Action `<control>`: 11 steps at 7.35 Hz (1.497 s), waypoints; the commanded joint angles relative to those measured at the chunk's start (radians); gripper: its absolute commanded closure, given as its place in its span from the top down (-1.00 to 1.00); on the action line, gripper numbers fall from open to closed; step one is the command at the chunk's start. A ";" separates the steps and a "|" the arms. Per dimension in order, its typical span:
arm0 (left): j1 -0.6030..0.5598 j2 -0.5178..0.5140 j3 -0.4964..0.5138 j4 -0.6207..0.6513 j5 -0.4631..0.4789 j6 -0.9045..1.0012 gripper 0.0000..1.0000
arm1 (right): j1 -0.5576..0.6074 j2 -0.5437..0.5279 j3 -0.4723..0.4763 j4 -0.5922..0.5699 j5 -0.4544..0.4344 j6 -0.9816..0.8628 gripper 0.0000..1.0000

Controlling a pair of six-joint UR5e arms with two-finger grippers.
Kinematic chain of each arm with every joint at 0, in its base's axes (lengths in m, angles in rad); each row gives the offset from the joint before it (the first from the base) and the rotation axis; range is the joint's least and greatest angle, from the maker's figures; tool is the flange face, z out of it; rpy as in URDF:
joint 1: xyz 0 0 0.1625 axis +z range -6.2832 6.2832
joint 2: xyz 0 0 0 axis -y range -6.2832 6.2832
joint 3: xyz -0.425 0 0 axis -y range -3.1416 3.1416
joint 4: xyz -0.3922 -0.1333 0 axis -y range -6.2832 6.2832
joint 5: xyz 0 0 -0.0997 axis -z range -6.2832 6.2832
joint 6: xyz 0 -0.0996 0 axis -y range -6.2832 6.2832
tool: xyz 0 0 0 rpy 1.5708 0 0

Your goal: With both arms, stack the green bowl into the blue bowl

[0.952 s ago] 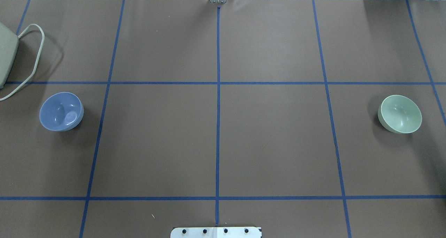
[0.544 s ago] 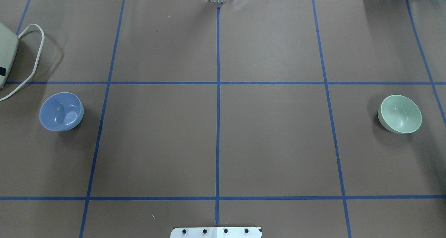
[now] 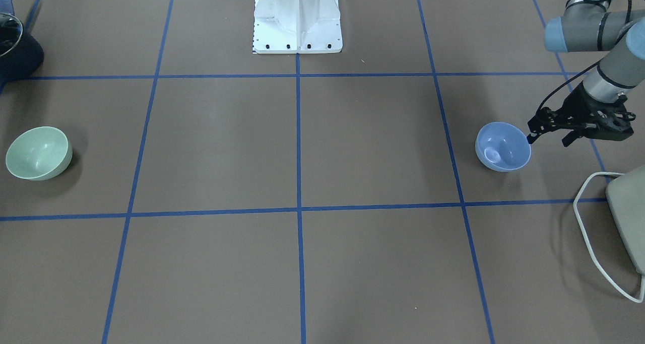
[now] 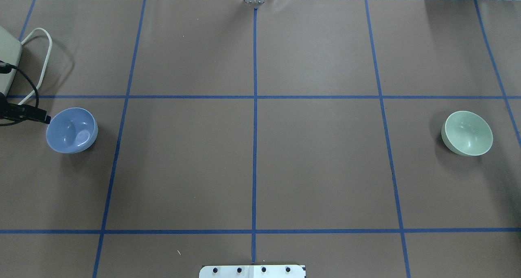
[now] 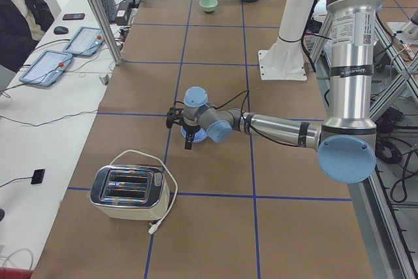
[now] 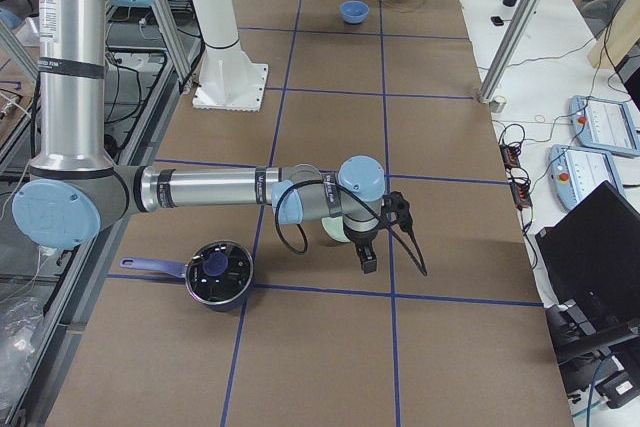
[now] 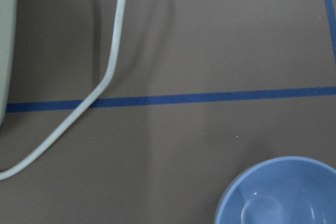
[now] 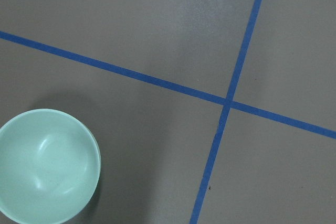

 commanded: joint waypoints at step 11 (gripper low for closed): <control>0.049 -0.011 -0.036 0.006 0.021 0.004 -1.00 | 0.000 0.000 -0.004 0.000 -0.002 -0.002 1.00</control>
